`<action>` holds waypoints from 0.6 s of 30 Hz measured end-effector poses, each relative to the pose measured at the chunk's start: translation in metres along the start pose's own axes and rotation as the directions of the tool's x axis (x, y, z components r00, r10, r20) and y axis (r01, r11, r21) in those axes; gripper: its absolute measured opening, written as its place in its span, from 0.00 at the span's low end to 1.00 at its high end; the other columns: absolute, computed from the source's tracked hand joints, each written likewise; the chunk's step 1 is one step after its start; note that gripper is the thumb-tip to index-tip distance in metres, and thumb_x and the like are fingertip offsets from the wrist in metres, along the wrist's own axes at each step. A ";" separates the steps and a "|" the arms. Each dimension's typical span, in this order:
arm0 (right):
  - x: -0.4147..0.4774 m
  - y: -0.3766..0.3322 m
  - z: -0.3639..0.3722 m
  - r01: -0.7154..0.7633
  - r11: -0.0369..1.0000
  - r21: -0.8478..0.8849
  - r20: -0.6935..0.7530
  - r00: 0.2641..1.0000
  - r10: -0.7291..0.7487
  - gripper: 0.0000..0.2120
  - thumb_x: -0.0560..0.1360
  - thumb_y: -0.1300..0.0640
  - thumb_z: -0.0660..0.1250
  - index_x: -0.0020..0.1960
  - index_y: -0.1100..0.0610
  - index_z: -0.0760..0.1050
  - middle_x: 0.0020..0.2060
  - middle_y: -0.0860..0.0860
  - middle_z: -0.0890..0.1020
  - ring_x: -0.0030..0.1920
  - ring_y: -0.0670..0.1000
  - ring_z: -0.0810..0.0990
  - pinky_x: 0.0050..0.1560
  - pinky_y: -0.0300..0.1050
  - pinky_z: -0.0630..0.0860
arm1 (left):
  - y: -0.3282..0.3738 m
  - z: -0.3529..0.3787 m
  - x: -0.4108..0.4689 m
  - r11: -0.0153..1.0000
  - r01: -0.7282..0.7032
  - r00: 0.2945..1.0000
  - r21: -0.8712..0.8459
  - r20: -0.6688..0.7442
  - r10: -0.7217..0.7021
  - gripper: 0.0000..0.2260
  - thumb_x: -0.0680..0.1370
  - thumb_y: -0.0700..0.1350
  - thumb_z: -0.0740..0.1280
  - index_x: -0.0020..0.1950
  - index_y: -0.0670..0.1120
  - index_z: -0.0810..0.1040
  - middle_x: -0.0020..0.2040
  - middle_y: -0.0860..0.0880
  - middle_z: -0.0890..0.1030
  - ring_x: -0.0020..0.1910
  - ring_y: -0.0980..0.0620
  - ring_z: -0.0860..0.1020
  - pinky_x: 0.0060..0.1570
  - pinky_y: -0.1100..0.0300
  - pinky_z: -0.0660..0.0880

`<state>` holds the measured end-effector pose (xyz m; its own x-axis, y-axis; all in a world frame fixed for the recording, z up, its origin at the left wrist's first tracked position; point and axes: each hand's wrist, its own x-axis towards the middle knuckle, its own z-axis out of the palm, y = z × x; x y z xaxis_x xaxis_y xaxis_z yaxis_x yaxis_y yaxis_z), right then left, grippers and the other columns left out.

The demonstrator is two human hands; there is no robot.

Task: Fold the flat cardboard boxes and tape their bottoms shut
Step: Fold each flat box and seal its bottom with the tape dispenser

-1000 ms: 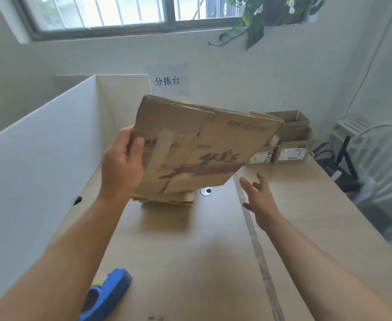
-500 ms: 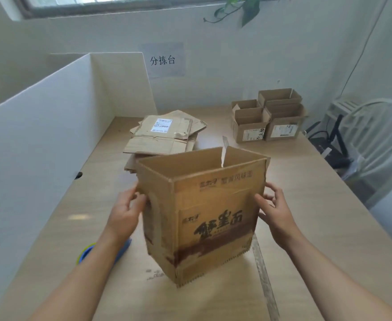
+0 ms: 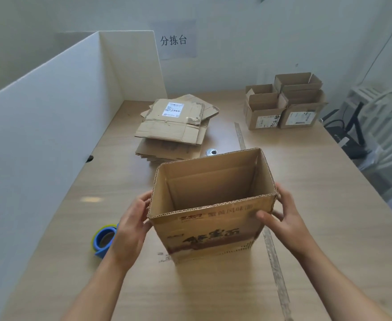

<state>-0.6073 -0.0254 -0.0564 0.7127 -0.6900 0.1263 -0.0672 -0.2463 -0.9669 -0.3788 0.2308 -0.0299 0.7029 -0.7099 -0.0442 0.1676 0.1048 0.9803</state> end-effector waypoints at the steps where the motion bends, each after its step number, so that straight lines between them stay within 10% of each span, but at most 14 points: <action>1: 0.001 0.000 -0.001 0.000 1.000 -0.001 0.006 1.000 0.000 0.33 0.65 0.37 0.72 0.67 0.26 0.64 0.72 0.41 0.67 0.72 0.41 0.66 0.65 0.54 0.74 | 0.002 -0.002 -0.003 1.000 0.011 0.999 0.027 0.043 -0.012 0.35 0.72 0.67 0.68 0.71 0.46 0.73 0.63 0.44 0.80 0.62 0.47 0.77 0.55 0.56 0.77; 6: 0.007 0.000 0.009 0.043 0.993 -0.109 0.108 0.994 -0.031 0.32 0.67 0.35 0.70 0.70 0.40 0.71 0.73 0.32 0.63 0.71 0.38 0.67 0.66 0.46 0.72 | 0.014 -0.002 0.003 0.980 0.087 0.986 0.180 0.124 -0.110 0.28 0.76 0.62 0.62 0.74 0.55 0.69 0.71 0.52 0.75 0.70 0.51 0.72 0.65 0.44 0.71; 10: 0.016 -0.005 0.014 -0.010 0.999 -0.033 0.076 0.997 0.012 0.19 0.68 0.34 0.67 0.59 0.30 0.76 0.74 0.38 0.64 0.71 0.40 0.69 0.67 0.47 0.71 | 0.022 0.010 0.014 0.957 0.041 0.998 0.289 -0.048 -0.029 0.12 0.83 0.51 0.60 0.62 0.54 0.79 0.60 0.56 0.80 0.62 0.56 0.77 0.60 0.50 0.76; 14: 0.020 -0.011 0.013 -0.043 0.999 0.006 0.053 0.998 0.043 0.16 0.68 0.29 0.67 0.55 0.26 0.75 0.70 0.43 0.70 0.69 0.44 0.71 0.66 0.47 0.72 | 0.018 0.012 0.018 0.873 0.019 0.997 0.487 0.061 -0.056 0.19 0.72 0.66 0.64 0.57 0.59 0.81 0.66 0.54 0.76 0.64 0.55 0.76 0.66 0.47 0.72; 18: 0.027 -0.008 0.015 -0.086 0.995 -0.055 -0.029 0.996 0.085 0.18 0.76 0.43 0.69 0.64 0.36 0.71 0.62 0.40 0.71 0.62 0.37 0.72 0.60 0.40 0.74 | 0.011 0.019 0.035 0.740 0.019 0.976 0.672 -0.172 0.131 0.31 0.74 0.58 0.71 0.74 0.56 0.67 0.66 0.54 0.71 0.60 0.53 0.76 0.60 0.47 0.76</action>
<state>-0.5766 -0.0318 -0.0489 0.6842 -0.7276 0.0500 -0.1666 -0.2227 -0.9605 -0.3659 0.1939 -0.0165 0.8272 -0.5595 0.0526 -0.3274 -0.4038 0.8543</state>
